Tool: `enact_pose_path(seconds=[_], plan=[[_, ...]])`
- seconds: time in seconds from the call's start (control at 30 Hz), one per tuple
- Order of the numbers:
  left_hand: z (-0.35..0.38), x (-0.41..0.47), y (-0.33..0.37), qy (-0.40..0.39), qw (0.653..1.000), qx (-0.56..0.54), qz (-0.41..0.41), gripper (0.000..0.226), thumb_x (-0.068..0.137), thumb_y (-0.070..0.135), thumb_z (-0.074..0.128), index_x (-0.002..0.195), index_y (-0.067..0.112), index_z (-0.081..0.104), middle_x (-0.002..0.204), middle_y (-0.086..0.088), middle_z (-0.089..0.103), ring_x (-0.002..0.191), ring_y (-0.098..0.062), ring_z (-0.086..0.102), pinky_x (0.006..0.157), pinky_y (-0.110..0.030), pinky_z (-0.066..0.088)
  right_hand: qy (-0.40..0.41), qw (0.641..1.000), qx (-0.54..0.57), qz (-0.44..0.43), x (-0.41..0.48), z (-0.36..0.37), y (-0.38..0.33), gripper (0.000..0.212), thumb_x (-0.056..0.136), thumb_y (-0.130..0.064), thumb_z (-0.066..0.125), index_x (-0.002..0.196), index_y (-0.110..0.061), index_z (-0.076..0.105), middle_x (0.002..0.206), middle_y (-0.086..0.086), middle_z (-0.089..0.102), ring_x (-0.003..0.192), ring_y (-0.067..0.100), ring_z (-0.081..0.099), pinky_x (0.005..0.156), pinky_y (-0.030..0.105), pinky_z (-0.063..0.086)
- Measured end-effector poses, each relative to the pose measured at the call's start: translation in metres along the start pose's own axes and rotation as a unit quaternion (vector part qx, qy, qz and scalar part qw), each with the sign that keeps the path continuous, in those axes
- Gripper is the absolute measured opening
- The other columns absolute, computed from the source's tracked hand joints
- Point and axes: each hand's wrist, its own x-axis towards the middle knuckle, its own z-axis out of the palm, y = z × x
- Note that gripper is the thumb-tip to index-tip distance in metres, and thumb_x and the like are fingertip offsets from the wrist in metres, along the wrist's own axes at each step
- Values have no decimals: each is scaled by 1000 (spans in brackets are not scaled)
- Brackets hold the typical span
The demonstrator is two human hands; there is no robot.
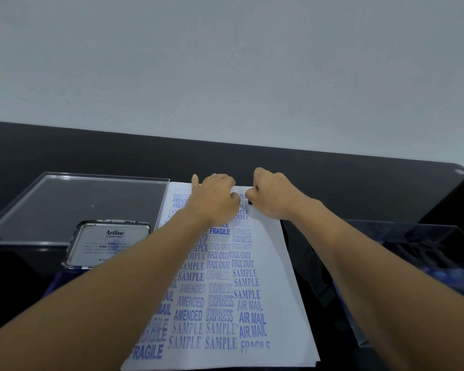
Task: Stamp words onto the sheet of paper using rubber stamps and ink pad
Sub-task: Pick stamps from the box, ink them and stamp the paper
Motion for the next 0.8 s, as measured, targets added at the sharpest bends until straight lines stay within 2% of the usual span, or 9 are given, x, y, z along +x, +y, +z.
enact_pose_path(seconds=[0.27, 0.37, 0.53, 0.67, 0.8], plan=[[-14, -6, 9, -4, 1000, 6, -8, 40, 99, 23, 42, 137, 14, 49, 145, -1, 46, 138, -19, 35, 120, -54, 0, -40, 999, 10, 14, 0, -11, -3, 20, 100, -25, 46, 82, -18, 39, 85, 5, 54, 65, 16, 47, 54, 30, 35], [-22, -9, 13, -2, 1000, 2, -8, 40, 100, 22, 41, 138, 13, 48, 147, -2, 44, 140, -19, 34, 120, -53, 0, 0, 999, 38, 23, 0, -27, -3, 21, 98, -25, 46, 80, -14, 44, 79, 3, 56, 63, 16, 50, 52, 31, 33], [-40, -13, 16, 4, 1000, -22, -11, 44, 100, 20, 40, 143, 13, 45, 151, -1, 42, 141, -20, 34, 120, -53, -1, 52, 997, 64, 3, -13, -54, -5, 24, 94, -21, 46, 72, -11, 42, 66, 7, 48, 59, 21, 41, 53, 31, 30], [-58, -19, 22, 12, 999, -48, -21, 41, 99, 18, 40, 139, 11, 49, 147, -2, 46, 136, -22, 41, 121, -53, 0, 72, 994, 82, 11, -24, -71, -5, 18, 96, -23, 45, 85, -9, 49, 82, 9, 56, 69, 21, 45, 58, 32, 34], [-76, -33, 31, 14, 998, -50, -21, 41, 100, 19, 40, 140, 12, 48, 149, -3, 45, 138, -22, 40, 122, -52, 1, 85, 992, 88, 12, -37, -83, -5, 21, 97, -27, 46, 97, -8, 54, 95, 7, 62, 76, 19, 51, 61, 32, 38]])
